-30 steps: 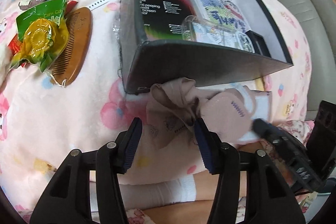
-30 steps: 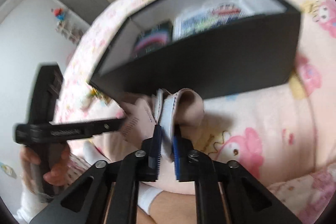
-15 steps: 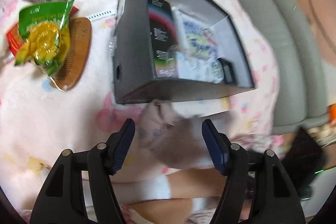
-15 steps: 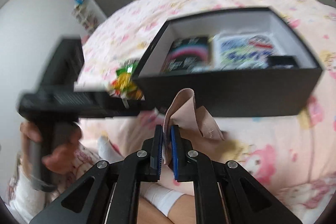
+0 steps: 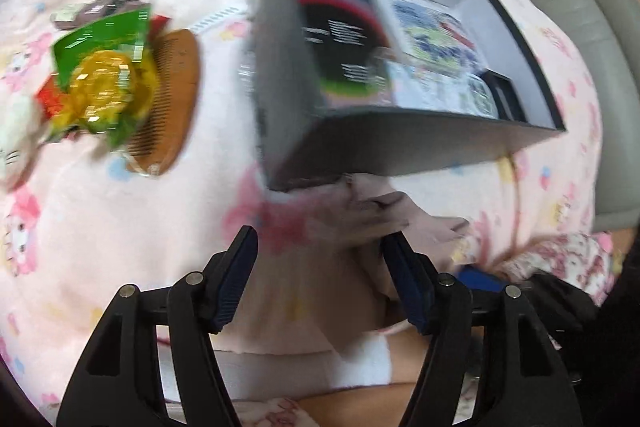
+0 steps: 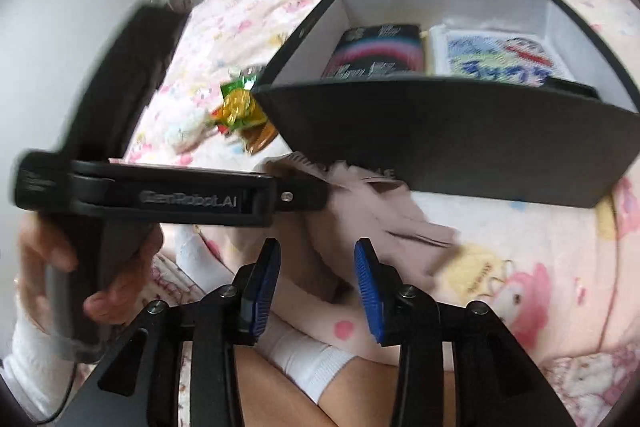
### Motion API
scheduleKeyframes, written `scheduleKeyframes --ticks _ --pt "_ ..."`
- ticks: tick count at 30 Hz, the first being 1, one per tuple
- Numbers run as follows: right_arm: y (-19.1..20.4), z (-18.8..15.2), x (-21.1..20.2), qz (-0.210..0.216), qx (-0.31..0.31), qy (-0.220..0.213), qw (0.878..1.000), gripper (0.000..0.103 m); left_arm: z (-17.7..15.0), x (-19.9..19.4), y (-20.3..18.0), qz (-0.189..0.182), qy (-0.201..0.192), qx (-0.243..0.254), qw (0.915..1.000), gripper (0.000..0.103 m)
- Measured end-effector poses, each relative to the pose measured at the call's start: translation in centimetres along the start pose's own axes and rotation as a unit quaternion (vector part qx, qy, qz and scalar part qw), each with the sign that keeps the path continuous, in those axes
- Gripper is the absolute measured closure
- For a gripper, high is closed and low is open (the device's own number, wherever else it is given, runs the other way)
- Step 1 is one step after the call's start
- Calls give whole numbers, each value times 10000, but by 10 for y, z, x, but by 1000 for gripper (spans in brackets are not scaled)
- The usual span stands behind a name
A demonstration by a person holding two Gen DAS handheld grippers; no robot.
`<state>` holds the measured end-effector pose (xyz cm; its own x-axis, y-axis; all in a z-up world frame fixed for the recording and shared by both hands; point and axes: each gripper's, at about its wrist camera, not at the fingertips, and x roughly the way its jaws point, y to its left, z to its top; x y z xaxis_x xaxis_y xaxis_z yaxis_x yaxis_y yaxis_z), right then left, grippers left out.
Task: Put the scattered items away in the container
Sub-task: 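Lift the beige fabric with the right tool toward the black box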
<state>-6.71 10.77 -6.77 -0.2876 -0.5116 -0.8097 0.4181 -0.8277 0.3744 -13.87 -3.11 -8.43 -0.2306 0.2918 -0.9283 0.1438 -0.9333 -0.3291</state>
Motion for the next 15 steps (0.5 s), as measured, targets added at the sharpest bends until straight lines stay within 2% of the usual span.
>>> scheduleKeyframes --ticks 3,5,9,12,15 --pt "-24 4 -7 78 572 -255 9980 61 2 2 8 -211 109 -193 9995 37" --pt "-38 3 2 90 922 -154 9956 61 2 4 8 -271 173 -222 9992 36" --pt "-57 -1 26 -33 1392 95 9902 61 -1 6 9 -13 128 -178 9998 32" --pt "-62 -4 38 143 1536 231 9878 58 2 13 12 99 205 -275 9994 30" --pt "-60 -3 41 386 1516 143 9876 52 5 23 15 274 323 -366 9984 25"
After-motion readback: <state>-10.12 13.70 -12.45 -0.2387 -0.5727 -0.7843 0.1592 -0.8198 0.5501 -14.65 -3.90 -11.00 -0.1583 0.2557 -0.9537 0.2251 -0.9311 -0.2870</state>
